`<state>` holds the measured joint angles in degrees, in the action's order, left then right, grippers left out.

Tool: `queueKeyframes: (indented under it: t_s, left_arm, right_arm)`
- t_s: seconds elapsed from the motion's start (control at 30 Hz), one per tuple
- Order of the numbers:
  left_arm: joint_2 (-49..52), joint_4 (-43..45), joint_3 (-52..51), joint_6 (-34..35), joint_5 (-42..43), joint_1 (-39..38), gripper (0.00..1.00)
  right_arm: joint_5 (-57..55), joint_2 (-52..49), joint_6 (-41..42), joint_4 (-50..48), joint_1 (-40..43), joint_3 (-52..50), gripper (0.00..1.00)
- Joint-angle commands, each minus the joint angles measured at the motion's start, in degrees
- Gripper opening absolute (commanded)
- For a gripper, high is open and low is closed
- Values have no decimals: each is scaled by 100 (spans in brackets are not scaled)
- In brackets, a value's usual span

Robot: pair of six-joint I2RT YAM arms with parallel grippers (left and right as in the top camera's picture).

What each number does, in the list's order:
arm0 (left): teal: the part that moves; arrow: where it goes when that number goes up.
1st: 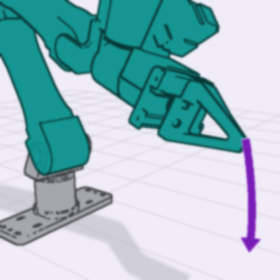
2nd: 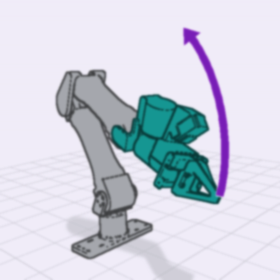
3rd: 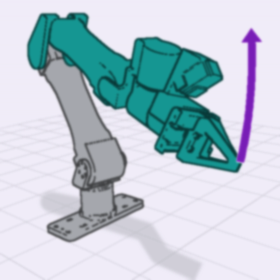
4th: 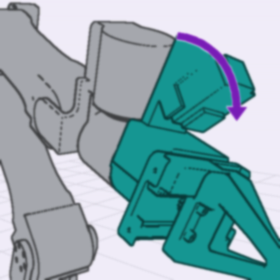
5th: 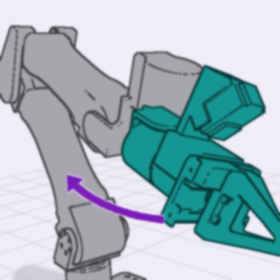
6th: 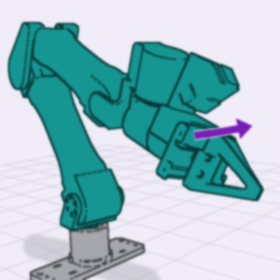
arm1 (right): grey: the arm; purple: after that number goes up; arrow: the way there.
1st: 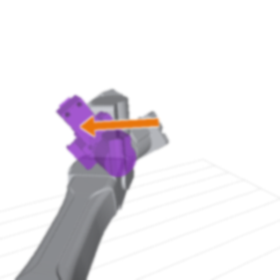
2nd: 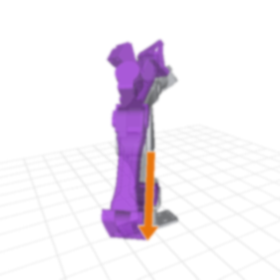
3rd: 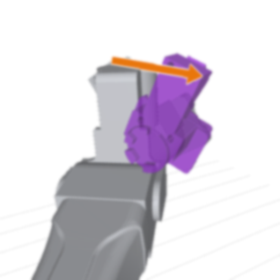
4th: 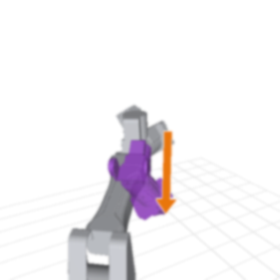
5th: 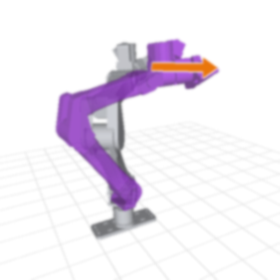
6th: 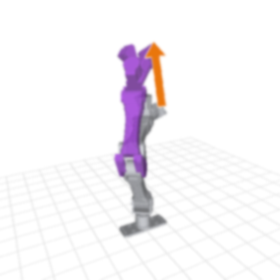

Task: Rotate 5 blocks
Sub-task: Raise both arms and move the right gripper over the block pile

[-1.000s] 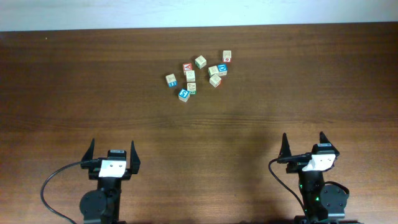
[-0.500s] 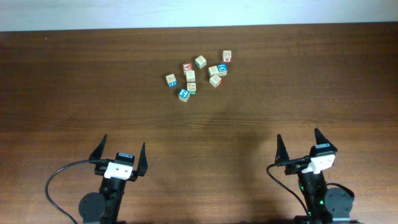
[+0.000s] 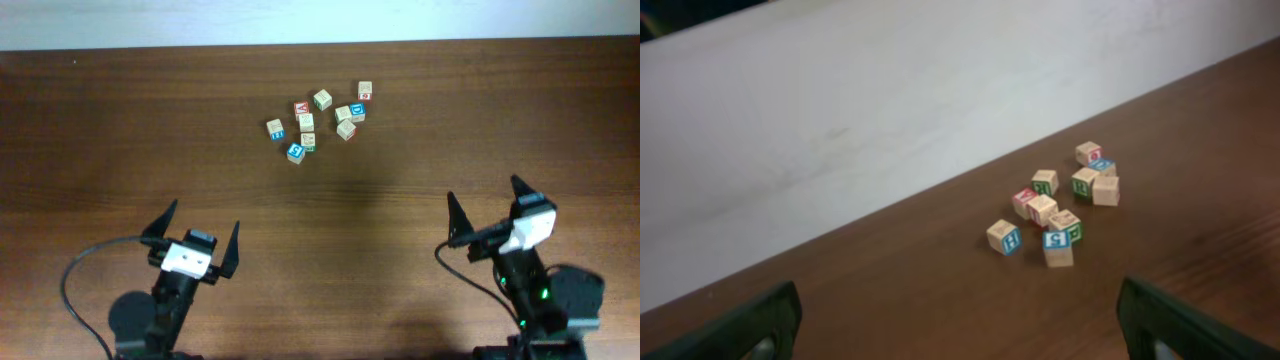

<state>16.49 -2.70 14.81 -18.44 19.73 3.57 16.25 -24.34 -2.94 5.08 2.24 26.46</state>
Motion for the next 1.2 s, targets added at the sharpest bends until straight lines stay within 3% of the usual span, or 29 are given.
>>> queueKeyframes:
  t_s: [0.0,0.3,0.6,0.8,0.9,1.03,1.17]
  left_arm:
    - [848,-286,868,-52,221,35,99]
    - [3023,-1628,2896,-52,557,35,99]
    - [5641,-3858,5696,-55,855,33,99]
    - [7265,-5167,7324,-50,1467,33,99]
    - [7530,-5206,7423,-50,1519,33,99]
    - [7641,-5056,7423,-50,1506,33,99]
    - [7639,-4968,7423,-50,1504,35,99]
  right_arm:
    - [501,-929,-31,479,42,940,98]
    - [1158,-3189,-313,2756,42,3401,98]
    - [1836,-5278,-584,4922,42,5641,98]
    - [1961,-5980,-337,4819,42,5840,98]
    - [1974,-6242,-291,4728,9,5842,98]
    - [1519,-6765,385,4212,-404,5989,99]
    - [603,-7702,1032,4234,-1147,6913,100]
